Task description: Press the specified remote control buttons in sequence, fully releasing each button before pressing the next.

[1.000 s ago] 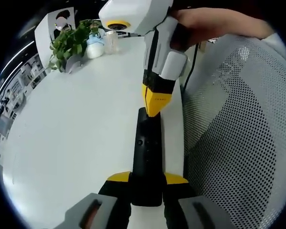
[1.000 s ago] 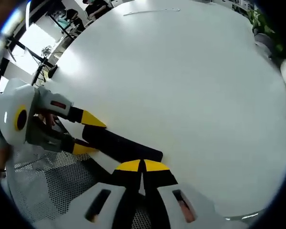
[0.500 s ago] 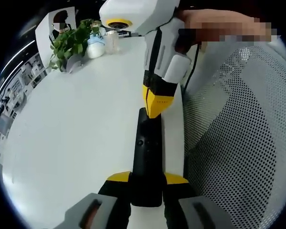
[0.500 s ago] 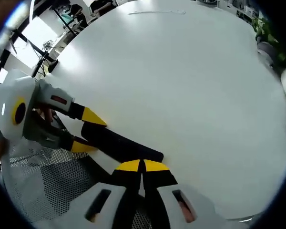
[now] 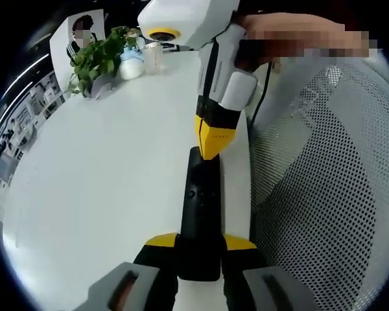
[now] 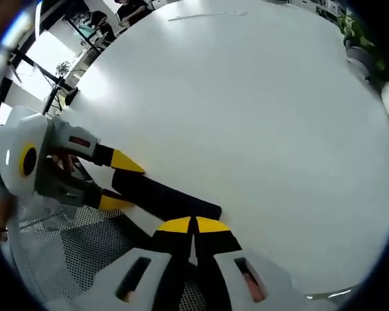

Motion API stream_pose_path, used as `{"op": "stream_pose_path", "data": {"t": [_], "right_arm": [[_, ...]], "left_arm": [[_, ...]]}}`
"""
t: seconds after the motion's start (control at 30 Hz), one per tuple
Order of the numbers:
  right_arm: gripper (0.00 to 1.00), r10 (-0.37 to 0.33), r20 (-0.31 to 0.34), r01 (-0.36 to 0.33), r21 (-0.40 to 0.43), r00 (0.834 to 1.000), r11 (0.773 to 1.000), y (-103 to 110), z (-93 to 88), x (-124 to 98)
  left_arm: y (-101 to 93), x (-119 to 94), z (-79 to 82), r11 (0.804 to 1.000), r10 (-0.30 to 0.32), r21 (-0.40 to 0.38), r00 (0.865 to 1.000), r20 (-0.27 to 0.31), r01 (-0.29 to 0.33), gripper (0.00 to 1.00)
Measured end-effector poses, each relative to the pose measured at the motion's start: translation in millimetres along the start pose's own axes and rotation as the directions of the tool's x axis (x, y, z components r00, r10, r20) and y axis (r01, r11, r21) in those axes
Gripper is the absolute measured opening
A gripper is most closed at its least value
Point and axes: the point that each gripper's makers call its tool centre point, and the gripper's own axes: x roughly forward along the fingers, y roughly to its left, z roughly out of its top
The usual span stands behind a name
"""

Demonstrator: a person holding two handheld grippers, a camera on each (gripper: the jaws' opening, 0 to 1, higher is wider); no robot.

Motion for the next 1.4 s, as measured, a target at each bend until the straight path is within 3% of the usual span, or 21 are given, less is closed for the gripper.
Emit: {"op": "stream_pose_path", "data": {"t": [0.2,0.33,0.47,0.73,1.4], "right_arm": [[0.00,-0.005,-0.001,0.005,-0.007,1.000,1.000,0.1,0.2,0.0],[0.00,-0.038,0.003,0.038,-0.068,0.999,0.997,1.8,0.8,0.3],[0.00,-0.051,0.004,0.052,-0.076,0.999,0.996,0.6,1.3,0.6],[0.00,-0.006,0.003,0.006,-0.004,1.000,1.000,-1.2,1.5,-0.8],[0.00,0.027,-0.011,-0.027,-0.025,1.000,0.999,8.2,-0.5,2.4]], "left_arm": [[0.0,0.1,0.1,1.000,0.000,0.001,1.000,-0.001,0.000,0.25],[0.1,0.3,0.2,1.000,0.000,0.001,1.000,-0.004,0.000,0.25],[0.1,0.4,0.4,1.000,-0.001,0.000,1.000,-0.004,0.001,0.24],[0.2,0.3,0.5,1.000,0.001,-0.002,1.000,0.000,-0.001,0.25],[-3.7,1.5,2.4,0.999,-0.023,0.034,1.000,0.008,0.023,0.24]]}}
